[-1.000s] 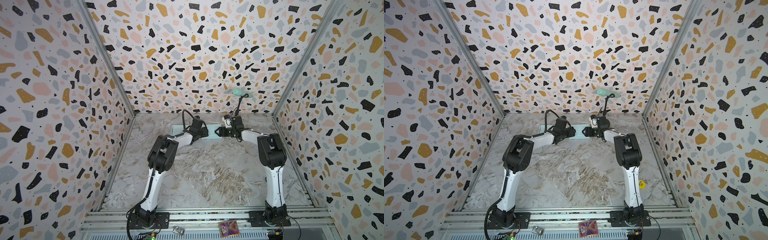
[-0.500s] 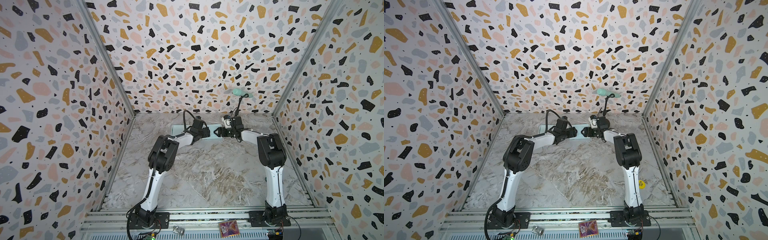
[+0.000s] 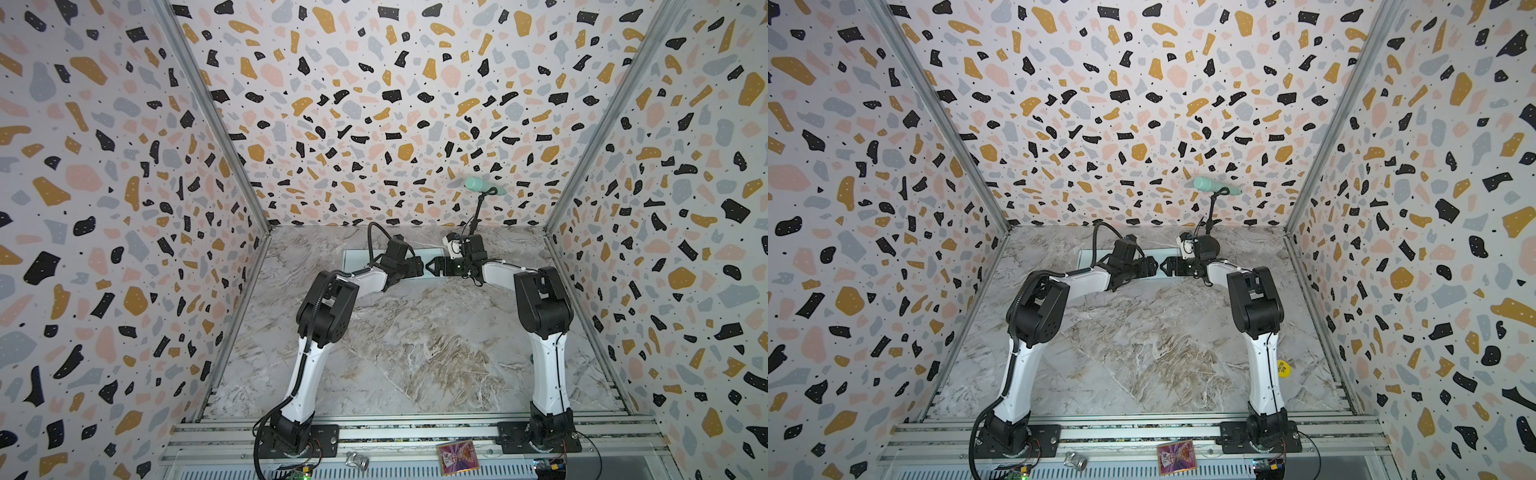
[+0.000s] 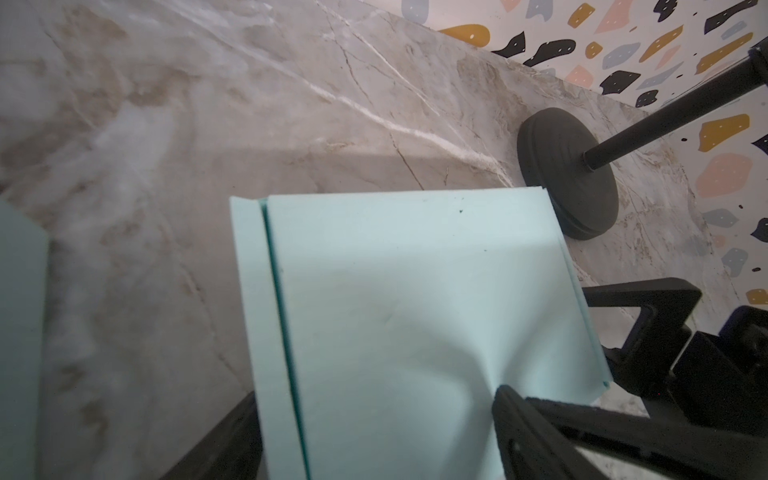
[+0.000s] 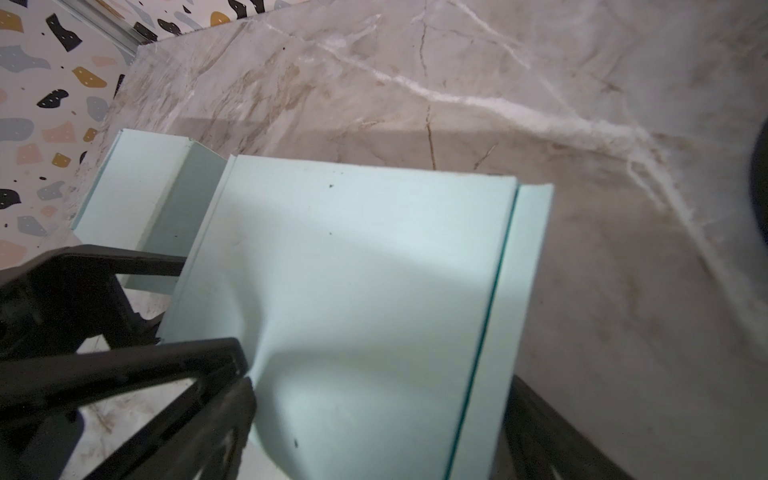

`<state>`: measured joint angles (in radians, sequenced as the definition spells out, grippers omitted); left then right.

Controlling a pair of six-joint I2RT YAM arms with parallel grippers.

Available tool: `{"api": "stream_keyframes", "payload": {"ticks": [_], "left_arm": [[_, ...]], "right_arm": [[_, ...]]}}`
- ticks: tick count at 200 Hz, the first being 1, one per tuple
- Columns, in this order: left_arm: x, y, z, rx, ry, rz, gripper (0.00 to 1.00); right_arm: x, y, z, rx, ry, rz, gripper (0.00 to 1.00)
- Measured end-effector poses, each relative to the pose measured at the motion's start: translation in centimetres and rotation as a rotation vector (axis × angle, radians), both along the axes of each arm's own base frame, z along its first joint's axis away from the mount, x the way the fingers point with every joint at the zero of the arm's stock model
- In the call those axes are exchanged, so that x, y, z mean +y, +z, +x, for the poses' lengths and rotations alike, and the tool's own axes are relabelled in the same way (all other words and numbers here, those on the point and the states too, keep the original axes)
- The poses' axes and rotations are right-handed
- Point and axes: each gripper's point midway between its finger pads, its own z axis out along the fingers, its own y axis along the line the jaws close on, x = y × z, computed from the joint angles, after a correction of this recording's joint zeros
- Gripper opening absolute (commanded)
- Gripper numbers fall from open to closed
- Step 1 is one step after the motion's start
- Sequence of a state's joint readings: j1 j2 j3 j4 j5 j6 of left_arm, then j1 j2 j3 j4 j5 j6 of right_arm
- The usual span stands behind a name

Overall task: Fold the paper box
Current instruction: 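Lower the mint box beside the other box with both grippers, then open both grippers and pull both arms back toward the robot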

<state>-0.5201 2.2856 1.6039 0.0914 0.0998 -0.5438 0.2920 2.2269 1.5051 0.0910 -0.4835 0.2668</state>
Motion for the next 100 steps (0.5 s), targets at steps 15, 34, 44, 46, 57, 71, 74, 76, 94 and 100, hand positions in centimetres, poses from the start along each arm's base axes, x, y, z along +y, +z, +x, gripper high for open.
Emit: {"api": "stream_keyframes", "payload": {"ticks": [15, 34, 44, 46, 57, 71, 74, 76, 94, 100], "left_arm": [[0.0, 0.0, -0.1, 0.001, -0.001, 0.0, 0.91], [0.1, 0.4, -0.2, -0.001, -0.002, -0.004, 0.93], [0.1, 0.9, -0.3, -0.007, -0.002, -0.008, 0.94], [0.1, 1.0, -0.3, -0.007, -0.002, -0.008, 0.94], [0.2, 1.6, -0.4, -0.014, -0.002, -0.012, 0.95], [0.2, 2.5, -0.5, -0.027, -0.002, -0.019, 0.95], [0.2, 2.7, -0.5, -0.029, -0.002, -0.021, 0.95], [0.2, 2.9, -0.5, -0.031, -0.002, -0.022, 0.95], [0.3, 4.2, -0.7, -0.049, -0.002, -0.032, 0.96], [0.3, 4.7, -0.7, -0.056, -0.002, -0.036, 0.95]], "right_arm": [[-0.1, 0.1, -0.2, 0.0, -0.001, 0.0, 0.99], [-0.2, 0.6, -0.5, -0.003, -0.002, 0.0, 0.99], [-0.2, 0.9, -0.5, -0.009, -0.002, 0.002, 0.99], [-0.2, 1.1, -0.5, -0.011, -0.002, 0.002, 0.99], [-0.2, 1.5, -0.6, -0.016, -0.002, 0.004, 0.99], [-0.3, 2.2, -0.6, -0.03, -0.004, 0.006, 0.99], [-0.3, 2.4, -0.6, -0.032, -0.005, 0.007, 0.99], [-0.3, 2.5, -0.6, -0.033, -0.005, 0.007, 0.99], [-0.4, 3.3, -0.9, -0.045, -0.006, 0.009, 0.99], [-0.5, 3.6, -1.1, -0.048, -0.006, 0.01, 0.99]]}}
